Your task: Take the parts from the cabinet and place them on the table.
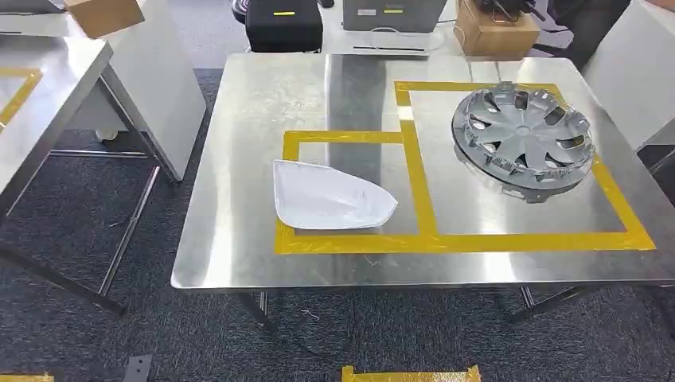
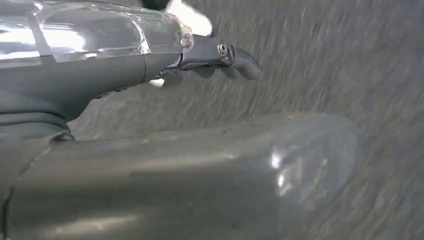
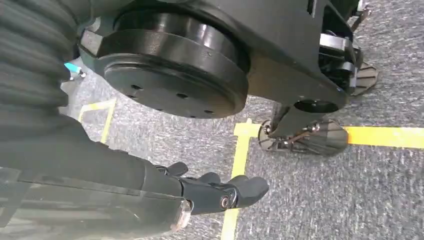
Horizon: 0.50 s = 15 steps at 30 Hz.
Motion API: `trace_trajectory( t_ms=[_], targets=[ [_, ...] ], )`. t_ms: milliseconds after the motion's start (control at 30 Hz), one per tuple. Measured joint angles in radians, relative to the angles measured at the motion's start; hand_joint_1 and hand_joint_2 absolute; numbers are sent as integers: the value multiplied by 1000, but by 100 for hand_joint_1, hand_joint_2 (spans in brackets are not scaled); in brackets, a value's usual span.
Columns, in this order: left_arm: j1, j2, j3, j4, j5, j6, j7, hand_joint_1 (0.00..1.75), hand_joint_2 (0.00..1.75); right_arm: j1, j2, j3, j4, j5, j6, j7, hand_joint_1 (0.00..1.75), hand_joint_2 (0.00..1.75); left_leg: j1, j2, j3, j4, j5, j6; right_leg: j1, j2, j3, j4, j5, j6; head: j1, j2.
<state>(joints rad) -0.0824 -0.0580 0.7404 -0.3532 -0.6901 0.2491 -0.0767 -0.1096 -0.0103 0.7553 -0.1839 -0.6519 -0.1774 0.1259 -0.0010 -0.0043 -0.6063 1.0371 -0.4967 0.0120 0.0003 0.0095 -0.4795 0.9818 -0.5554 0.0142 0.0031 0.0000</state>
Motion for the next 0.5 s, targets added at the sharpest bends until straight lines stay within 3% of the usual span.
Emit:
trace_trajectory(
  t_ms=[233,333,367,500],
  targets=[
    [-1,-67,-73,63,-145,-29,-3,0,0,-1,-3,0,0,0,-14,-53,0,175,0,-1,0,0,0,0,0,-1,0,0,0,0,0,0],
    [-1,-87,-102,77,-160,-31,-8,0,0,-1,-5,0,0,0,-14,-60,0,175,0,-1,0,0,0,0,0,-1,0,0,0,1,0,0],
    [-1,-92,-112,80,-161,-31,-8,0,0,0,-6,0,0,0,-14,-60,0,0,0,-1,0,0,0,0,0,-1,0,0,0,1,0,0],
    [-2,-103,-143,93,-162,-31,-13,0,0,0,-8,0,0,0,-14,-64,0,0,0,-1,0,0,0,0,0,-1,0,0,0,1,0,0]
  ],
)
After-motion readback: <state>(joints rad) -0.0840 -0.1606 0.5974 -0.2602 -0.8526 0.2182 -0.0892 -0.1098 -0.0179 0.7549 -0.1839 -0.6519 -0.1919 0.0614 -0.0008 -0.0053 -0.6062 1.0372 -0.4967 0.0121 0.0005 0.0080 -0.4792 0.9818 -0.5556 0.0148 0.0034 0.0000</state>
